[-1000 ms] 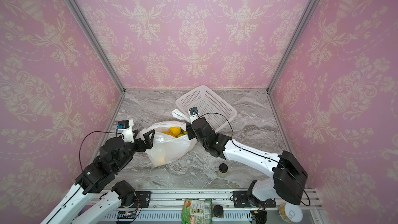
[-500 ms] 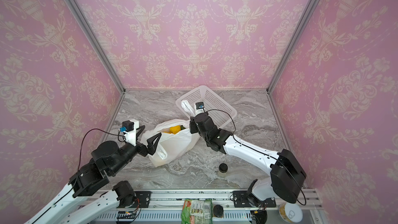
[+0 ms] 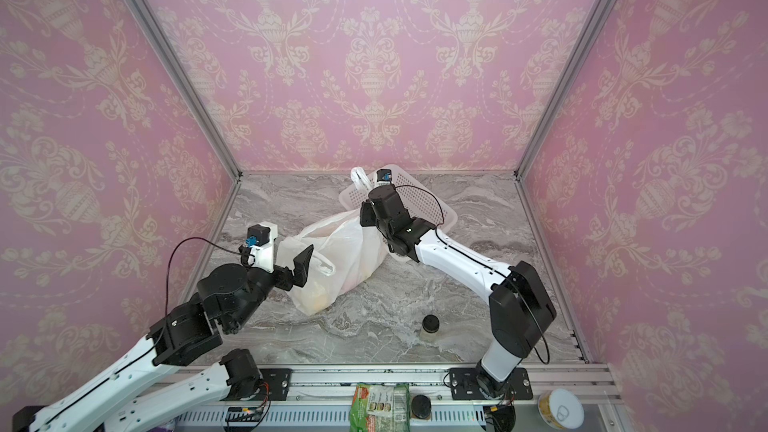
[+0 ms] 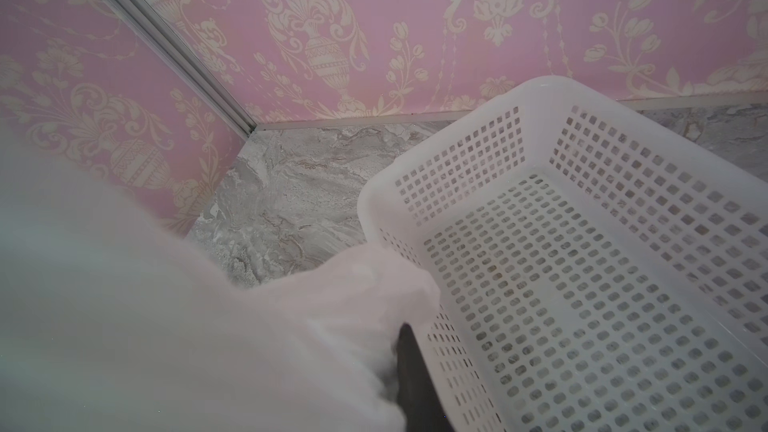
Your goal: Untie the knot of the plastic bag and take out the fruit
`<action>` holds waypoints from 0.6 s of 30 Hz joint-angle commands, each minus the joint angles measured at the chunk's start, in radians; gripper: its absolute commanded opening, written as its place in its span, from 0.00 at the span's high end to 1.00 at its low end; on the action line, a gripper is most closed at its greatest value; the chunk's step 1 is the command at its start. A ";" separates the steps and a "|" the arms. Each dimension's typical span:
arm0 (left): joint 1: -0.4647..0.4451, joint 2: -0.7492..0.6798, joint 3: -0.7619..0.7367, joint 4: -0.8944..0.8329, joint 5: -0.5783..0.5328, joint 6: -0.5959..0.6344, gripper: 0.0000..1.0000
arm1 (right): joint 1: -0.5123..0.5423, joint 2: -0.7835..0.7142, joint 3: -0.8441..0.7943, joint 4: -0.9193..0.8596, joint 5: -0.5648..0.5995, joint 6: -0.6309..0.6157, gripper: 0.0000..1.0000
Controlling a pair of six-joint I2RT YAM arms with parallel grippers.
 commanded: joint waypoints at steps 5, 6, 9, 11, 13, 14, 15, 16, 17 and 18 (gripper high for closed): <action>-0.005 0.046 -0.051 -0.044 0.010 -0.185 0.01 | 0.000 0.040 0.051 -0.011 -0.035 0.040 0.90; -0.005 0.061 -0.057 -0.042 0.023 -0.205 0.01 | 0.000 0.038 0.046 -0.005 -0.033 0.042 0.90; -0.005 0.104 -0.057 -0.035 0.084 -0.264 0.01 | 0.001 0.023 0.025 0.006 -0.030 0.042 0.90; -0.005 0.128 -0.059 -0.019 0.141 -0.301 0.01 | 0.000 0.010 0.009 0.012 -0.027 0.042 0.90; -0.005 0.153 -0.054 -0.020 0.179 -0.331 0.01 | 0.000 -0.003 -0.007 0.020 -0.027 0.042 0.90; -0.005 0.166 -0.048 -0.031 0.185 -0.338 0.01 | 0.001 -0.005 -0.013 0.024 -0.027 0.041 0.90; -0.005 0.176 -0.042 -0.043 0.186 -0.341 0.01 | 0.001 -0.009 -0.018 0.026 -0.027 0.040 0.90; -0.005 0.183 -0.039 -0.059 0.179 -0.340 0.01 | 0.000 -0.012 -0.021 0.026 -0.026 0.038 0.90; -0.005 0.184 -0.039 -0.072 0.170 -0.338 0.01 | 0.000 -0.015 -0.022 0.026 -0.026 0.038 0.90; -0.005 0.182 -0.041 -0.087 0.154 -0.337 0.01 | 0.001 -0.015 -0.025 0.026 -0.025 0.038 0.90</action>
